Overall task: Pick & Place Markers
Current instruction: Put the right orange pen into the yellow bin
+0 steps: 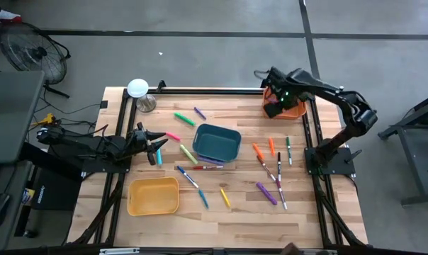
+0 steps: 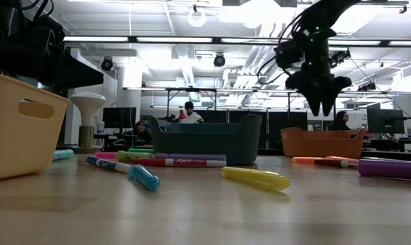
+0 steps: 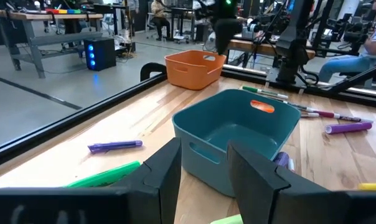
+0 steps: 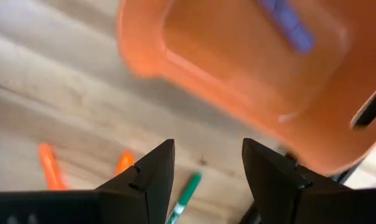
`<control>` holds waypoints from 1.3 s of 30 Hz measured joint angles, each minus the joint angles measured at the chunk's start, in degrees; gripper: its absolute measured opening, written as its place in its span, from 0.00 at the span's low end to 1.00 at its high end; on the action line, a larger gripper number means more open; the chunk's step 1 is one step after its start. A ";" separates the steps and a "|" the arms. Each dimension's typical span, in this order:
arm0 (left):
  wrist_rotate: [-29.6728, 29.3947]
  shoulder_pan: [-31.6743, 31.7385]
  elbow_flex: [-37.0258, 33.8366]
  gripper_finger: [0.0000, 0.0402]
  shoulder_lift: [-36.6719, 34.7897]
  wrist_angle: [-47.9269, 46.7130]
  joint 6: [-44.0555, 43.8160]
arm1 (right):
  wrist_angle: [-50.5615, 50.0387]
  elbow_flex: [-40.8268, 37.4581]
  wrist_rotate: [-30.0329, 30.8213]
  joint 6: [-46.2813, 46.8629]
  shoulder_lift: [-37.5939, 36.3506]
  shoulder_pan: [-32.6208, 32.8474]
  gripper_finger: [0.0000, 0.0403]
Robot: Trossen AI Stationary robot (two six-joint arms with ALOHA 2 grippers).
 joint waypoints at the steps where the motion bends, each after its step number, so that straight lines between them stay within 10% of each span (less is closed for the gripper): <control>1: 0.00 -0.02 0.00 0.32 0.00 -0.02 0.00 | -0.65 -0.53 0.15 1.29 0.00 1.54 0.44; 16: -0.15 0.00 0.00 0.32 0.01 -0.04 0.08 | -0.93 -5.23 8.17 24.37 -0.02 26.10 0.44; 39: -0.20 0.00 0.00 0.32 0.00 -0.04 1.32 | 24.90 -27.67 -0.80 38.40 -5.55 29.31 0.44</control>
